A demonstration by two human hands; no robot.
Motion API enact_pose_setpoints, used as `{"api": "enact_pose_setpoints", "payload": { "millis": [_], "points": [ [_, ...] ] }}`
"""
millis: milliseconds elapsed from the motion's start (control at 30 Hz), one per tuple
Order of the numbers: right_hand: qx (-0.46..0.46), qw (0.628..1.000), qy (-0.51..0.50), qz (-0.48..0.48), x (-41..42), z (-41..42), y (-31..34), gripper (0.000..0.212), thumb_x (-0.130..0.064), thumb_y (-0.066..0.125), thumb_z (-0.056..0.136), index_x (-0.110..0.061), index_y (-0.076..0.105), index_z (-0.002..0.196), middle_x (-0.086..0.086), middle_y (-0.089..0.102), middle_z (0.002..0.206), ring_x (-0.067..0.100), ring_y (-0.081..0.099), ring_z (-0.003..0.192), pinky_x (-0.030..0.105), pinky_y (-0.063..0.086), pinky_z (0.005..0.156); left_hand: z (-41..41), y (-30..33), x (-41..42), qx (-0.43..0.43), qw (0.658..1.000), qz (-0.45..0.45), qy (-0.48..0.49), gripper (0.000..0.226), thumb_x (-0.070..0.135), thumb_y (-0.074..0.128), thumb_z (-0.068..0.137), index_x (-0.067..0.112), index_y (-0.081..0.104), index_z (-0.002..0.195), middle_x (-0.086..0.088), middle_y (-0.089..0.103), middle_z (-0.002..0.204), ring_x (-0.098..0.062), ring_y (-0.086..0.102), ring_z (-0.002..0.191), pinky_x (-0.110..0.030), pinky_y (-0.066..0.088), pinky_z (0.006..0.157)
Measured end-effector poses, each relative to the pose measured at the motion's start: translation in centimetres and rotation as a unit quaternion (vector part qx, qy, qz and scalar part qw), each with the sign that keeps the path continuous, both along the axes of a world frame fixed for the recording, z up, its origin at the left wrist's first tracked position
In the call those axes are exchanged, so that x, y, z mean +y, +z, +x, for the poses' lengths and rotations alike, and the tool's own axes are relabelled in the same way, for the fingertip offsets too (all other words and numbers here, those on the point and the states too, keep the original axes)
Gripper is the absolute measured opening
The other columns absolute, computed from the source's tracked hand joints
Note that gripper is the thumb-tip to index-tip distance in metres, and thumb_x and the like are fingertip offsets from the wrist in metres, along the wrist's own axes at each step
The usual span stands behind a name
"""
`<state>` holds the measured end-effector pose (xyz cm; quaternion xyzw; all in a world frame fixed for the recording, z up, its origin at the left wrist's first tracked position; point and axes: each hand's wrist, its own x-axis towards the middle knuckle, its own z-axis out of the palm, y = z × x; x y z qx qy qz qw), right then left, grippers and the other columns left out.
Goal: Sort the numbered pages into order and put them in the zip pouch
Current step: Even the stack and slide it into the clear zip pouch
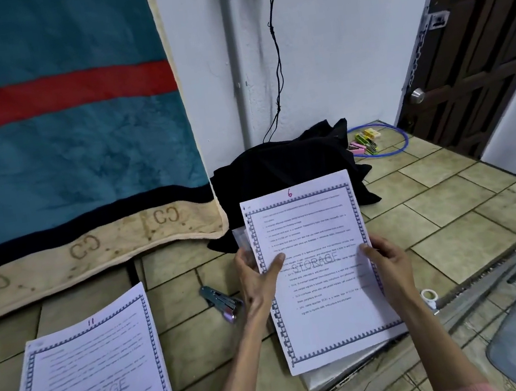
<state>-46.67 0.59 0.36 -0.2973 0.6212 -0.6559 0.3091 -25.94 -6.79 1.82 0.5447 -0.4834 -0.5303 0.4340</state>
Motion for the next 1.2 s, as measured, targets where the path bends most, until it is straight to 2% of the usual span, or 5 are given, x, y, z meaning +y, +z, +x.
{"api": "enact_pose_setpoints", "payload": {
  "millis": [200, 367, 633, 967, 1200],
  "points": [
    [-0.02, 0.993, 0.117, 0.0, 0.4, -0.3, 1.3, 0.071, -0.061, 0.08, 0.049, -0.019, 0.066, 0.105, 0.001, 0.073, 0.102, 0.018, 0.07, 0.091, 0.026, 0.058, 0.072, 0.5, 0.6, 0.5, 0.05, 0.996, 0.01, -0.072, 0.036, 0.02, 0.072, 0.079, 0.017, 0.063, 0.114, -0.001, 0.068, 0.113, -0.019, 0.063, 0.11, -0.037, 0.05, 0.096],
    [0.135, 0.978, 0.156, 0.035, -0.8, 1.7, 3.6, 0.023, -0.01, 0.054, 0.092, -0.006, 0.052, 0.115, 0.008, 0.066, 0.11, 0.023, 0.063, 0.1, 0.009, 0.051, 0.07, 2.3, 3.7, 0.5, 0.062, 0.993, -0.004, -0.097, 0.038, 0.007, 0.072, 0.078, 0.012, 0.062, 0.114, -0.005, 0.067, 0.115, -0.02, 0.065, 0.105, -0.03, 0.054, 0.088],
    [0.22, 0.933, 0.279, -0.051, -2.2, 16.0, 6.2, 0.064, 0.003, 0.045, 0.094, -0.037, 0.024, 0.139, -0.036, 0.025, 0.137, -0.03, 0.029, 0.118, -0.003, 0.032, 0.094, 16.6, 7.2, 1.1, -0.088, 0.99, -0.093, 0.054, 0.035, 0.017, 0.061, 0.088, 0.009, 0.057, 0.122, 0.001, 0.061, 0.11, -0.013, 0.057, 0.104, -0.018, 0.046, 0.078],
    [0.225, 0.878, 0.412, 0.09, -1.1, 33.6, 1.7, 0.062, 0.006, 0.049, 0.086, -0.013, 0.032, 0.143, 0.002, 0.035, 0.149, 0.017, 0.034, 0.136, 0.019, 0.029, 0.108, 33.0, 2.5, 5.5, -0.212, 0.957, 0.012, 0.196, 0.03, 0.008, 0.062, 0.086, -0.007, 0.06, 0.111, -0.022, 0.065, 0.112, -0.026, 0.062, 0.098, -0.017, 0.042, 0.068],
    [0.338, 0.84, 0.365, 0.216, -0.6, 35.6, 0.0, 0.064, -0.006, 0.05, 0.084, -0.021, 0.03, 0.143, 0.009, 0.024, 0.147, 0.028, 0.026, 0.133, 0.032, 0.028, 0.108, 34.0, -1.8, 5.8, -0.431, 0.877, 0.091, 0.19, 0.056, 0.037, 0.063, 0.084, 0.007, 0.044, 0.127, -0.016, 0.04, 0.137, -0.033, 0.036, 0.125, -0.042, 0.037, 0.099]
  ]
}}
